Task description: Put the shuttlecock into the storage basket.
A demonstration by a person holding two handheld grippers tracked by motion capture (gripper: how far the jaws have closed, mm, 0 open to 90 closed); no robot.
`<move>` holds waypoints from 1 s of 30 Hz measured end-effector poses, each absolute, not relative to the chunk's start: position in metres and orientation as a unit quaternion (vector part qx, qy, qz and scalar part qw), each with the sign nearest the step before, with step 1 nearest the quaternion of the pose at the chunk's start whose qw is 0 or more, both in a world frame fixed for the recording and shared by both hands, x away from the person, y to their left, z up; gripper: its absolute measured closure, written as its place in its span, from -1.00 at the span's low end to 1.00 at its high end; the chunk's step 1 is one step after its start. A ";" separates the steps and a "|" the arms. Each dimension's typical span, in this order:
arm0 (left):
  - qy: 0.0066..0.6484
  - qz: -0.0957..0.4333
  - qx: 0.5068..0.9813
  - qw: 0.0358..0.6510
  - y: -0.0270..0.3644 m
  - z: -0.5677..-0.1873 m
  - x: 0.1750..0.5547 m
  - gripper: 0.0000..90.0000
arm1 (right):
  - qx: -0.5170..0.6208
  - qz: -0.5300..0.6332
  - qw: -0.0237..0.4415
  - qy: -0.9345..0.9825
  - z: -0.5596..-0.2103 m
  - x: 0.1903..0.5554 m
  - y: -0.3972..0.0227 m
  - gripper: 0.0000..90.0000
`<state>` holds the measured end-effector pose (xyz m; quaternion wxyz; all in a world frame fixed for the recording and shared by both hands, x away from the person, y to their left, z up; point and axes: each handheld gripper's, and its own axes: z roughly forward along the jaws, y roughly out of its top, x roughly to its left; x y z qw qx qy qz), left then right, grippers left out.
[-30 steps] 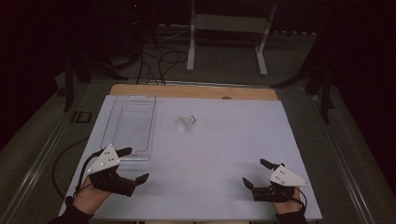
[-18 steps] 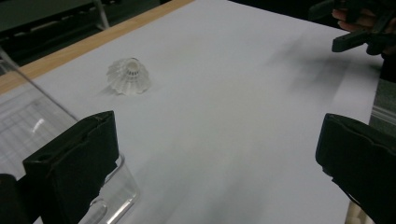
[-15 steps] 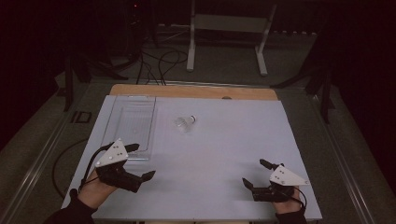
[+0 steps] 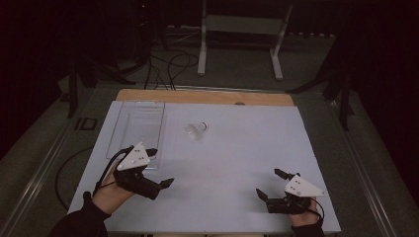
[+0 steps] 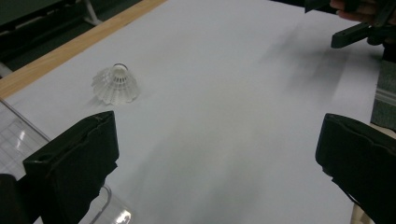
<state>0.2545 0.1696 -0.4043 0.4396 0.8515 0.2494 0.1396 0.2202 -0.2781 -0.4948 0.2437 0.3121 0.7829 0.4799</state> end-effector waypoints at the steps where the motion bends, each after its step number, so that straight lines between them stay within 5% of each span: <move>1: 0.247 0.136 0.853 0.439 0.168 -0.404 0.256 -1.00 | 0.312 0.480 0.244 0.783 -0.495 0.220 -0.278 -0.81; 30: 0.244 0.112 0.888 0.374 0.127 -0.404 0.292 -1.00 | 0.306 0.478 0.241 0.787 -0.495 0.220 -0.275 -0.81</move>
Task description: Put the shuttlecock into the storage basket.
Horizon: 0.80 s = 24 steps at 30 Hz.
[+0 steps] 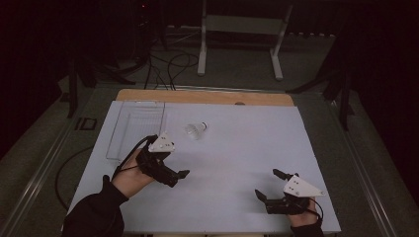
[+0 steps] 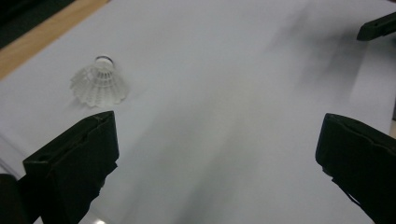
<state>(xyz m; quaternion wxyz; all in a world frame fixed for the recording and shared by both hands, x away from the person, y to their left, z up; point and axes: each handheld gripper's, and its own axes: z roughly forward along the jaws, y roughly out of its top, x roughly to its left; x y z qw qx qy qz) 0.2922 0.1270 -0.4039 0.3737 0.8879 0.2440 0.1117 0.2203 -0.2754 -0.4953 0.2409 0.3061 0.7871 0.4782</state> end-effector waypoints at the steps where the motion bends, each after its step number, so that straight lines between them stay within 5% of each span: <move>1: 0.246 0.111 0.890 0.367 0.125 -0.405 0.293 -1.00 | 0.305 0.478 0.241 0.787 -0.495 0.220 -0.275 -0.81; 24: 0.254 0.100 0.919 0.285 0.099 -0.420 0.317 -1.00 | 0.304 0.479 0.237 0.789 -0.495 0.220 -0.275 -0.81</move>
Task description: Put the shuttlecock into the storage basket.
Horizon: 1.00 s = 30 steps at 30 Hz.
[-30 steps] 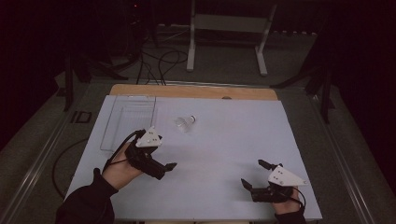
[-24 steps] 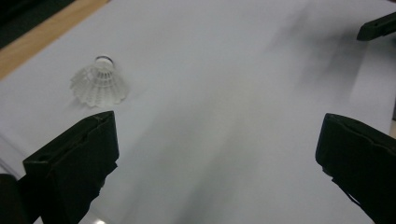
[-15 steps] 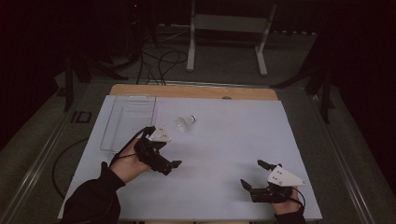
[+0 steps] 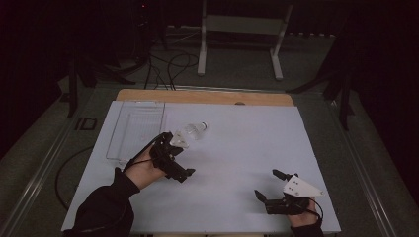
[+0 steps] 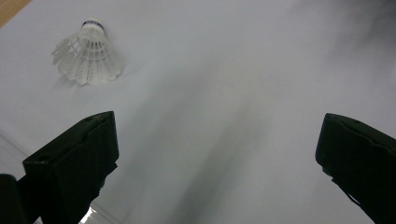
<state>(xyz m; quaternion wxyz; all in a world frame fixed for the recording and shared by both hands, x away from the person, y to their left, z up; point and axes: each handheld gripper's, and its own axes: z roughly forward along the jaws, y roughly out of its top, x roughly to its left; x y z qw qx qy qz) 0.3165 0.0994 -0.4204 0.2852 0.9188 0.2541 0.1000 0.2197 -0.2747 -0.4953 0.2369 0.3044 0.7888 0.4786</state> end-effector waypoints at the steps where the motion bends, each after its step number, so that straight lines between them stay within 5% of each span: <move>1: 0.259 0.098 0.920 0.279 0.098 -0.421 0.318 -1.00 | 0.305 0.478 0.236 0.789 -0.495 0.220 -0.274 -0.81; 30: 0.303 0.035 0.933 0.193 0.068 -0.438 0.358 -0.99 | 0.305 0.476 0.232 0.792 -0.497 0.221 -0.274 -0.80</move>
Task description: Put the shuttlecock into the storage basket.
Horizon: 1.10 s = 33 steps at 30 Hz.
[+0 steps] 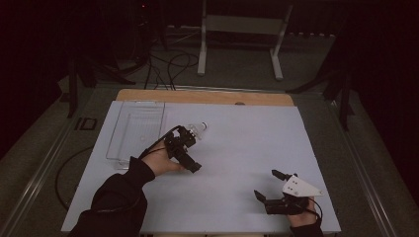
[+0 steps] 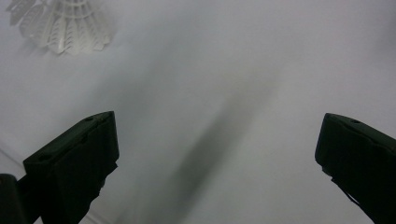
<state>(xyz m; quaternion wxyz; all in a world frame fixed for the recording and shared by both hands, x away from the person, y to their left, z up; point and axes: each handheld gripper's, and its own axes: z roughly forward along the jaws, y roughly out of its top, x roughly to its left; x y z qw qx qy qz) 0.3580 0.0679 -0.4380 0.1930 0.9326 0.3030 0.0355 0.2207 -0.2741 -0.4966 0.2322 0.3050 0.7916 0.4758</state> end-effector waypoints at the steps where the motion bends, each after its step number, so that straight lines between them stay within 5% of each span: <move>1: 0.303 0.031 0.933 0.192 0.068 -0.439 0.360 -0.99 | 0.305 0.476 0.232 0.792 -0.497 0.221 -0.274 -0.80; 33: 0.374 -0.011 0.912 0.168 0.047 -0.458 0.414 -0.97 | 0.303 0.479 0.231 0.791 -0.496 0.219 -0.274 -0.80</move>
